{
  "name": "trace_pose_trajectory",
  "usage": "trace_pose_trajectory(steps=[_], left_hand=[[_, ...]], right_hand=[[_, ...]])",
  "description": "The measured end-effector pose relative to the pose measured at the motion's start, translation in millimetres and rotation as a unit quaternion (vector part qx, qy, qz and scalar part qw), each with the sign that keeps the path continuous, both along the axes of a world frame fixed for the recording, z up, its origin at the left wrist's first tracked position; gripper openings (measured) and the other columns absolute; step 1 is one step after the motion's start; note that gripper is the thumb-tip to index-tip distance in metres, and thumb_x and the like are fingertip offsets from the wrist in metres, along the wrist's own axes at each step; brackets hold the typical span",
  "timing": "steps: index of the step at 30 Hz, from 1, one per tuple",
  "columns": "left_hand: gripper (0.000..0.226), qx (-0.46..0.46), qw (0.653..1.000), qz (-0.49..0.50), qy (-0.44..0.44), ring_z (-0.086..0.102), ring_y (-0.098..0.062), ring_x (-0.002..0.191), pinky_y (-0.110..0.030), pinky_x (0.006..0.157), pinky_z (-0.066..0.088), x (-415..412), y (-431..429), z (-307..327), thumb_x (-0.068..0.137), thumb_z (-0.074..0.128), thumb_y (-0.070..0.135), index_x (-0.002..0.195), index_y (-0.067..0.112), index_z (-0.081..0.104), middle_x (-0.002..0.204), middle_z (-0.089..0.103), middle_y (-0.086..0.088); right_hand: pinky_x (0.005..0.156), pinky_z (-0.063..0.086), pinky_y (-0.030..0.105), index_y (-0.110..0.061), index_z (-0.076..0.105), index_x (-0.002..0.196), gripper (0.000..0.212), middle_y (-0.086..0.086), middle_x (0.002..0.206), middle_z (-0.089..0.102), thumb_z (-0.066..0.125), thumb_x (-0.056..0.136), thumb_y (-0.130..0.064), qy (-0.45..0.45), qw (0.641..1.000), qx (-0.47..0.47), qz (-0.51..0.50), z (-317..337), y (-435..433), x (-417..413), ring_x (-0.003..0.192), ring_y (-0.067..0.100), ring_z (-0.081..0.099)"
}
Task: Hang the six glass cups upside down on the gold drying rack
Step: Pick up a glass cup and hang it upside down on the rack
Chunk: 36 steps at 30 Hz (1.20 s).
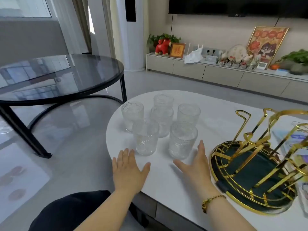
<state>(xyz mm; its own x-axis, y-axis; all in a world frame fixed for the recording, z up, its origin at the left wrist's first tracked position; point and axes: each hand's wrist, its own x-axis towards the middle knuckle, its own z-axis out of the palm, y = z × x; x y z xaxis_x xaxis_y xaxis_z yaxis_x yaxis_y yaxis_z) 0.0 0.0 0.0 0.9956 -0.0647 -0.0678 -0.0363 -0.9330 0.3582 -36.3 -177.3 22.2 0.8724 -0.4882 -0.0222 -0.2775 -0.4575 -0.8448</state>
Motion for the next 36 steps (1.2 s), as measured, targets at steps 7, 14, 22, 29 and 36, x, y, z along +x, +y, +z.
trace_pose_trajectory(steps=[7,14,22,29,36], left_hand=[[0.072,0.006,1.000,0.002,-0.026,-0.006,-0.020,0.143,-0.039,0.116,-0.009,1.7,-0.3,-4.5,0.090,0.026,0.057,0.143,0.017,-0.001,0.157,-0.002,-0.005],[0.071,0.010,0.999,0.004,-0.030,-0.007,-0.020,0.143,-0.039,0.116,-0.009,1.0,-1.7,-1.3,0.090,0.027,0.057,0.143,0.018,-0.001,0.157,-0.003,-0.004],[0.072,0.015,0.999,0.003,-0.039,-0.004,-0.021,0.143,-0.040,0.116,-0.006,3.2,-1.2,-3.0,0.089,0.028,0.057,0.142,0.016,0.003,0.157,0.002,-0.005],[0.068,0.002,1.000,-0.022,-0.019,-0.001,-0.023,0.143,-0.040,0.117,-0.004,-1.2,1.5,4.9,0.092,0.028,0.053,0.142,0.014,0.005,0.156,0.003,-0.007],[0.030,-0.171,0.970,-0.152,-0.078,0.047,-0.025,0.121,-0.033,0.106,0.027,-46.9,-23.0,19.7,0.089,0.054,0.018,0.118,0.013,0.056,0.127,0.057,-0.006]], right_hand=[[0.105,0.030,0.051,-0.024,0.008,0.136,0.110,0.011,0.132,0.046,0.079,0.053,-0.034,-0.046,0.998,-0.039,-0.029,-3.6,9.3,20.8,0.119,0.034,0.039],[0.111,0.018,0.043,-0.009,0.030,0.125,0.086,0.007,0.124,0.051,0.076,0.058,-0.036,-0.033,0.998,-0.041,-0.039,-5.4,7.1,27.0,0.117,0.026,0.042],[0.067,0.043,0.026,-0.022,0.030,0.108,0.070,-0.011,0.095,0.049,0.078,0.057,-0.025,-0.103,0.993,0.038,-0.053,-6.6,4.6,24.0,0.089,0.016,0.052],[0.053,0.039,-0.003,-0.027,0.030,0.103,0.068,-0.022,0.092,0.039,0.076,0.058,-0.007,-0.179,0.979,0.092,-0.025,28.1,-5.8,-11.0,0.078,-0.023,0.044],[0.054,0.037,-0.005,-0.034,0.033,0.105,0.063,-0.026,0.095,0.043,0.075,0.060,-0.023,-0.208,0.977,0.048,0.006,102.1,-25.2,-53.4,0.085,-0.007,0.046]])
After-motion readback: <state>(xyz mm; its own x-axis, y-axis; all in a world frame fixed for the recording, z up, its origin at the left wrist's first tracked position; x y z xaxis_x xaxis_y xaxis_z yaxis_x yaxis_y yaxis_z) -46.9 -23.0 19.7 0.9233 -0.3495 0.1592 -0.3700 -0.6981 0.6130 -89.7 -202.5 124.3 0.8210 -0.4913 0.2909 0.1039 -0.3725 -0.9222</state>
